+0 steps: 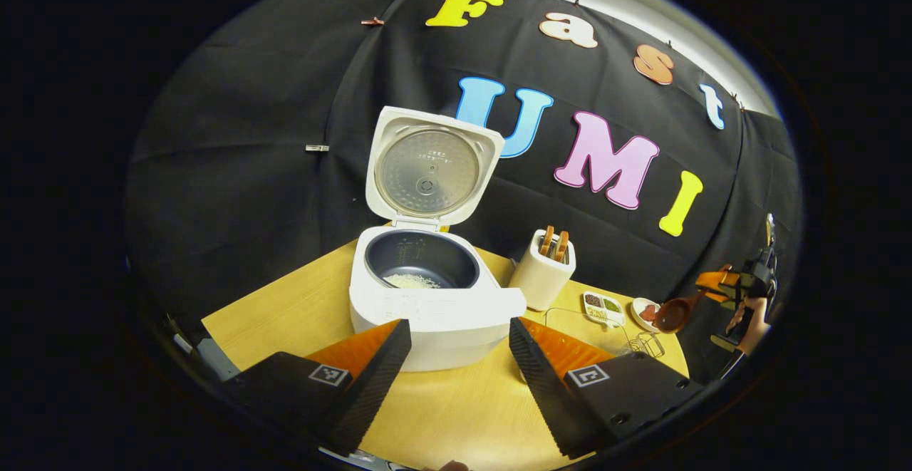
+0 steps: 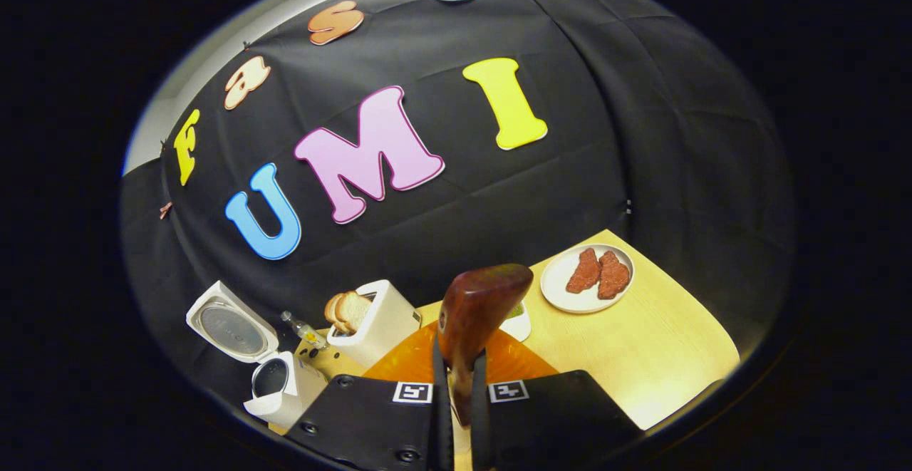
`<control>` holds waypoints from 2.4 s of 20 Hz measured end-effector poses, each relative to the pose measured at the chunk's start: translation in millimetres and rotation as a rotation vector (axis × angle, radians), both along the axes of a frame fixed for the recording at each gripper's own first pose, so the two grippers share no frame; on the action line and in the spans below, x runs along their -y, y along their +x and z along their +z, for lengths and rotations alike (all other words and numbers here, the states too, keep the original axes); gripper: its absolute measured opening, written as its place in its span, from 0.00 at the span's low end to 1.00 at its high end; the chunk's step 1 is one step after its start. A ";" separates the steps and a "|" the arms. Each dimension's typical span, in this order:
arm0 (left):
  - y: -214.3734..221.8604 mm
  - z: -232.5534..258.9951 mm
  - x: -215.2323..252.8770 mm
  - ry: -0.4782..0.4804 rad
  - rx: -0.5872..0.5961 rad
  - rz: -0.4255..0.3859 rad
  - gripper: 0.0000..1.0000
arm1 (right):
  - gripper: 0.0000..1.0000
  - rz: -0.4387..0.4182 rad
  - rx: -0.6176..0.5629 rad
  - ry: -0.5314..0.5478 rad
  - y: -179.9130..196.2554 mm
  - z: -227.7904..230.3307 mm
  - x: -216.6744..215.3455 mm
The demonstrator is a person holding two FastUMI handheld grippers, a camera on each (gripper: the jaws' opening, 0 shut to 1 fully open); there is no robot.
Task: Close the left gripper, press the button to open the rice cooker; take a wooden spoon from the chopstick holder with the right hand, scoop a spoonful of rice and pour it into the rice cooker, then put the wooden spoon back into the chopstick holder.
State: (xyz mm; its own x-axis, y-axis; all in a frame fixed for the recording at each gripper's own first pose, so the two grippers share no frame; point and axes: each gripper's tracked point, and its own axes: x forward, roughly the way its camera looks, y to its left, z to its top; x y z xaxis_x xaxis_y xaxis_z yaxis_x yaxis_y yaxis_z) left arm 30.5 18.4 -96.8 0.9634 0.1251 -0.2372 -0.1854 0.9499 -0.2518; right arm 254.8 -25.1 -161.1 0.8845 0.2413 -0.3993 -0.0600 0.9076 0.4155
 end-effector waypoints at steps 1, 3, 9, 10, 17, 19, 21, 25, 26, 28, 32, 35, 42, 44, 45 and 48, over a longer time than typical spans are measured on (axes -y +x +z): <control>0.1 -0.2 2.4 0.005 -0.001 0.015 0.95 | 0.14 0.004 -0.014 -0.015 2.9 -14.7 5.5; 0.1 7.1 4.6 0.005 0.013 0.052 0.95 | 0.14 0.014 -0.042 -0.050 7.5 -43.7 15.3; -5.8 26.2 0.3 0.000 0.020 0.158 0.96 | 0.14 0.050 -0.145 -0.035 -2.1 -103.3 26.4; -6.8 33.3 -2.5 -0.002 0.032 0.176 0.95 | 0.14 0.055 -0.158 -0.033 -0.6 -112.1 23.5; -1.1 70.9 -24.5 0.077 0.062 0.257 0.96 | 0.20 0.089 -0.200 0.019 -3.3 -131.1 7.7; 7.3 83.8 -29.3 0.105 0.071 0.263 0.96 | 0.44 0.103 -0.210 0.012 -12.0 -130.9 7.5; 19.4 105.5 -27.8 0.137 0.100 0.239 0.96 | 0.80 0.087 -0.196 -0.068 -22.1 -130.9 18.4; 49.0 164.1 -38.3 0.213 0.186 0.229 0.96 | 0.99 0.074 -0.093 -0.236 -43.8 -111.6 42.4; 57.7 179.3 -41.4 0.214 0.204 0.226 0.95 | 0.99 0.066 -0.066 -0.262 -49.4 -102.7 49.0; 71.8 214.3 -51.5 0.208 0.253 0.234 0.95 | 0.98 0.072 -0.018 -0.296 -60.5 -83.0 58.2; 106.0 260.5 -87.7 0.240 0.288 0.269 0.95 | 0.99 0.061 0.051 -0.379 -69.4 -46.5 80.0; 136.7 285.1 -109.4 0.239 0.298 0.259 0.95 | 0.98 0.042 0.102 -0.409 -78.1 -16.2 86.4; 235.1 288.1 -157.2 0.198 0.233 0.221 0.95 | 0.99 0.037 0.169 -0.454 -112.5 24.5 67.0; 264.0 283.9 -165.7 0.182 0.223 0.214 0.95 | 0.99 0.040 0.187 -0.497 -115.1 30.9 65.5; 276.0 276.9 -172.4 0.187 0.206 0.216 0.95 | 0.99 0.036 0.194 -0.505 -116.1 34.9 64.2; 310.1 248.3 -183.7 0.183 0.126 0.203 0.95 | 0.99 0.037 0.198 -0.512 -119.9 41.6 56.7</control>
State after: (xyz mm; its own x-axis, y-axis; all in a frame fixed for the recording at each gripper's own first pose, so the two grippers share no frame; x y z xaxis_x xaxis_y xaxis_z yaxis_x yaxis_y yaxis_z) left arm 340.6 202.0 151.5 0.9347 0.3479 -0.0732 -0.3544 0.9283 -0.1129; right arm 134.9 -81.8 -119.5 0.9493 0.0921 -0.3005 -0.1276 0.9867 -0.1008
